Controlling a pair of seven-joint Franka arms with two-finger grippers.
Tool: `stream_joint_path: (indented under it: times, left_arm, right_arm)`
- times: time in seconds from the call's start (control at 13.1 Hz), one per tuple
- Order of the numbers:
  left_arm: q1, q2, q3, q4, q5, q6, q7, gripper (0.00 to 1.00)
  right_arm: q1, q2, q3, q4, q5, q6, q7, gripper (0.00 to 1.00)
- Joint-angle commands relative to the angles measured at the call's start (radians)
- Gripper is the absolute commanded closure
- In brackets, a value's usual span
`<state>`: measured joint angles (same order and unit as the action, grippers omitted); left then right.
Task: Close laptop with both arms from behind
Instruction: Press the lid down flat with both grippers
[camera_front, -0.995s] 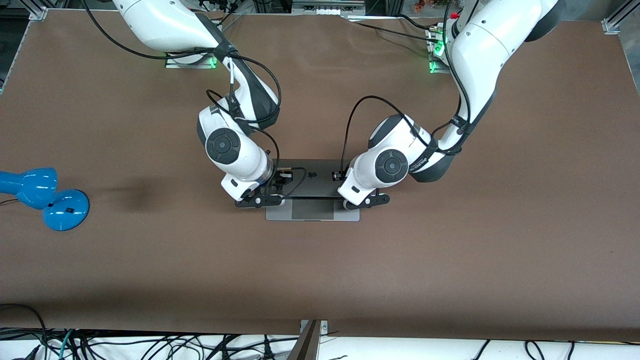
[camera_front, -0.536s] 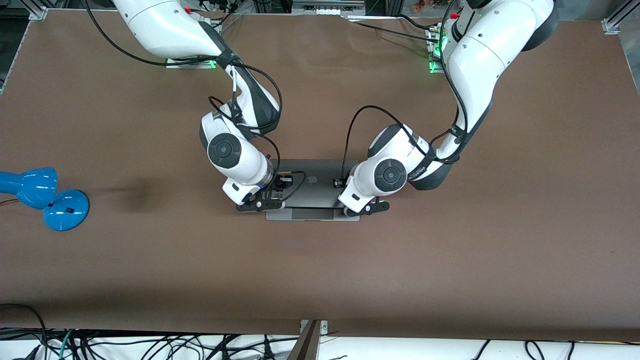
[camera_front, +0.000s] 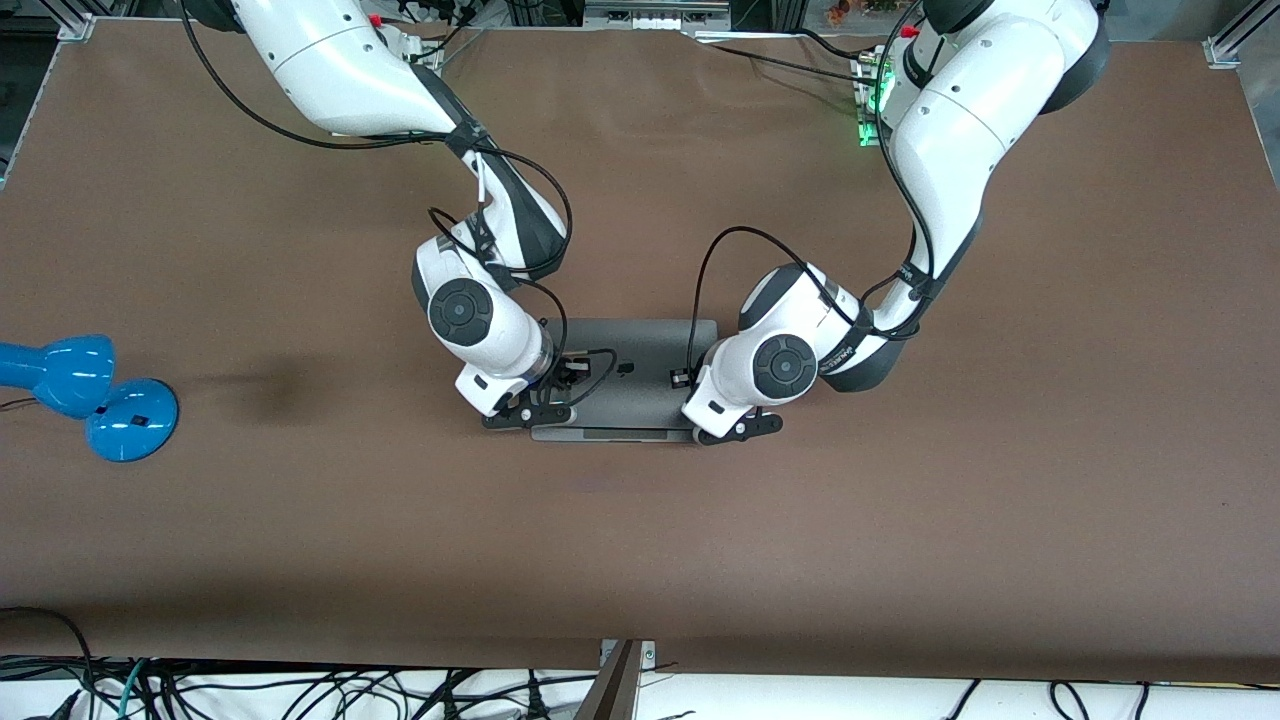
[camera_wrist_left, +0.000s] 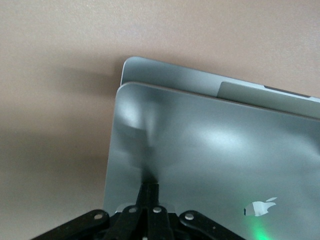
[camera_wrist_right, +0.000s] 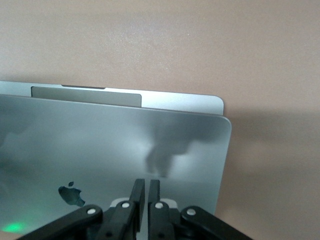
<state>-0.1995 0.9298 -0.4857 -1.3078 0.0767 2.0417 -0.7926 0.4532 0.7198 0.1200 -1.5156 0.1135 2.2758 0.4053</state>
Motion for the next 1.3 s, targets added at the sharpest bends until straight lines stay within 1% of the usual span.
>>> stream_joint_path:
  times: [0.0,0.08,0.31,1.07,1.22]
  left_arm:
    - [-0.023,0.037,0.013,0.055,0.038,-0.008,0.015,1.00]
    - [-0.023,0.037,0.013,0.056,0.040,-0.008,0.016,1.00]
    - [-0.029,0.049,0.019,0.055,0.040,0.026,0.012,1.00]
    - [-0.044,0.066,0.030,0.055,0.040,0.052,0.012,1.00]
    - [-0.047,0.066,0.036,0.053,0.040,0.063,0.012,1.00]
  right_arm:
    - [0.010,0.009,-0.010,0.000,-0.021,0.028,-0.014,0.90]
    - [0.012,0.021,-0.010,0.002,-0.035,0.031,-0.014,0.90]
    - [0.012,0.059,-0.010,0.000,-0.081,0.108,-0.016,0.90]
    - [0.024,0.090,-0.010,0.000,-0.086,0.123,-0.016,0.90]
    - [0.030,0.095,-0.010,-0.001,-0.084,0.151,-0.014,0.90]
